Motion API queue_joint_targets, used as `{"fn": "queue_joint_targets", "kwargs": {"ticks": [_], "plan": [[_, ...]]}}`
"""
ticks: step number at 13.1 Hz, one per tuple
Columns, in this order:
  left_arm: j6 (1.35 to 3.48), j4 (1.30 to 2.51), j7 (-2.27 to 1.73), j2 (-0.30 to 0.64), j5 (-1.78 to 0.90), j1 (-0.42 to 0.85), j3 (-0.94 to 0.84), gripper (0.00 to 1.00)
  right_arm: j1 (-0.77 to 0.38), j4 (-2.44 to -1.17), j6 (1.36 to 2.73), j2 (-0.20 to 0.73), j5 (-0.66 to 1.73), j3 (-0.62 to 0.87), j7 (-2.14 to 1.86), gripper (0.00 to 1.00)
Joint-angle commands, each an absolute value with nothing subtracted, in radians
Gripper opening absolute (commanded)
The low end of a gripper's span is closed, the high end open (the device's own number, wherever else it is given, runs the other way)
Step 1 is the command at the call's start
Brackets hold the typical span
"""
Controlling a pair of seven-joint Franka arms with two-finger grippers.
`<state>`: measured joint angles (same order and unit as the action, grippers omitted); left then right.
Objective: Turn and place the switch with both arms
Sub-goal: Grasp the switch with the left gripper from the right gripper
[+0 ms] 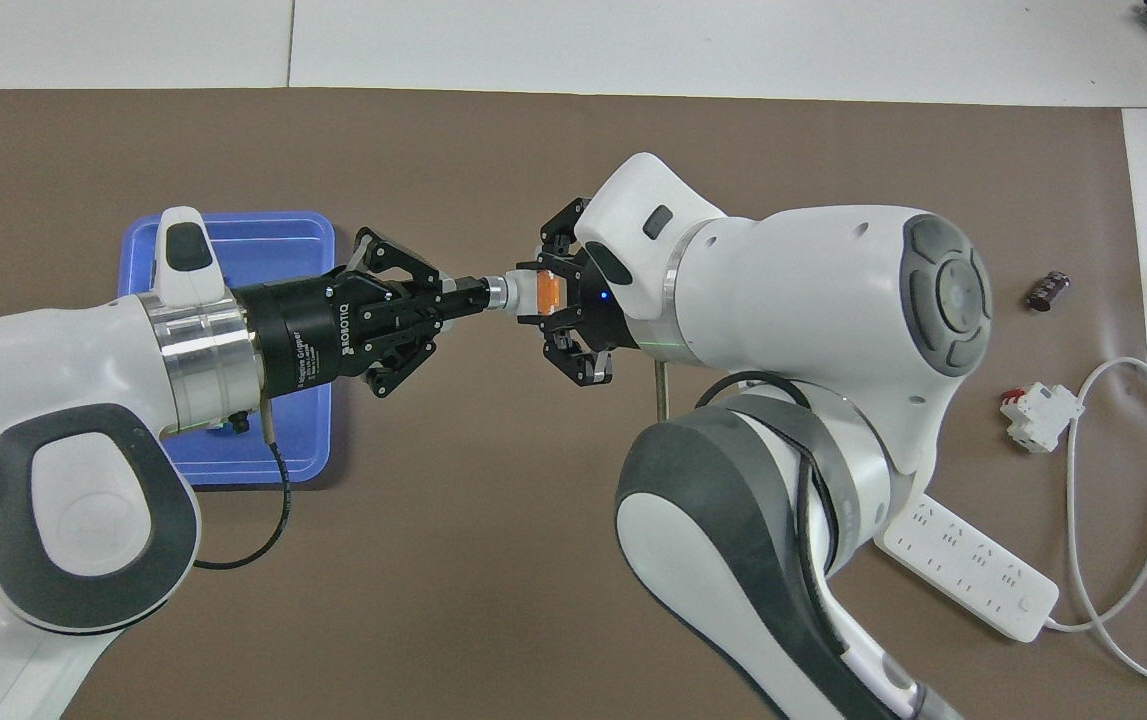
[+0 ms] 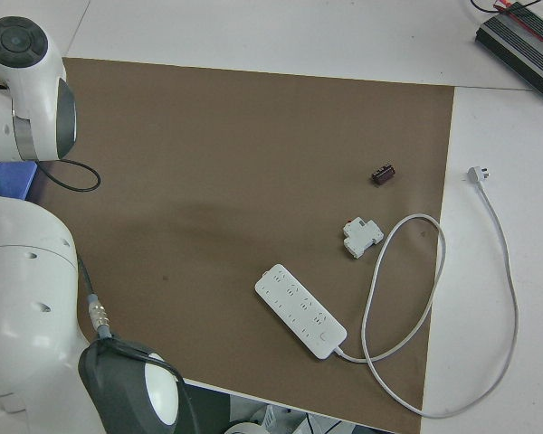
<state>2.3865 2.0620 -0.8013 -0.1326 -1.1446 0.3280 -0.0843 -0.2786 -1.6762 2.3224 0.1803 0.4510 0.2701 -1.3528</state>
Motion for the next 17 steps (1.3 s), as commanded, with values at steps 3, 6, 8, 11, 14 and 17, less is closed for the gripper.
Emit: {"fn": "queue_joint_targets", "kwargs": {"ticks": [3,6,8,11,14,17], "plan": [[2.467,2.040,-1.145,-0.129,-1.149,0.362,-0.080,0.00,-0.275,-1.720,2.336,0.152,0.476,0.279,-1.336,0.00],[2.471,2.042,-1.348,-0.130,-1.120,0.362,-0.078,0.00,-0.275,-1.723,2.336,0.150,0.476,0.279,-1.336,0.00],[2.477,2.036,-1.545,-0.136,-1.041,0.362,-0.080,0.00,-0.275,-1.723,2.336,0.150,0.476,0.279,-1.336,0.00],[2.476,2.013,-1.852,-0.140,-0.947,0.362,-0.081,0.00,-0.275,-1.723,2.336,0.152,0.476,0.279,-1.336,0.00],[2.471,2.013,-2.085,-0.141,-0.879,0.353,-0.080,0.00,-0.275,-1.726,2.335,0.147,0.476,0.279,-1.336,0.00],[2.471,2.014,-2.256,-0.141,-0.865,0.347,-0.080,0.00,-0.275,-1.726,2.335,0.146,0.476,0.279,-1.336,0.00]]}}
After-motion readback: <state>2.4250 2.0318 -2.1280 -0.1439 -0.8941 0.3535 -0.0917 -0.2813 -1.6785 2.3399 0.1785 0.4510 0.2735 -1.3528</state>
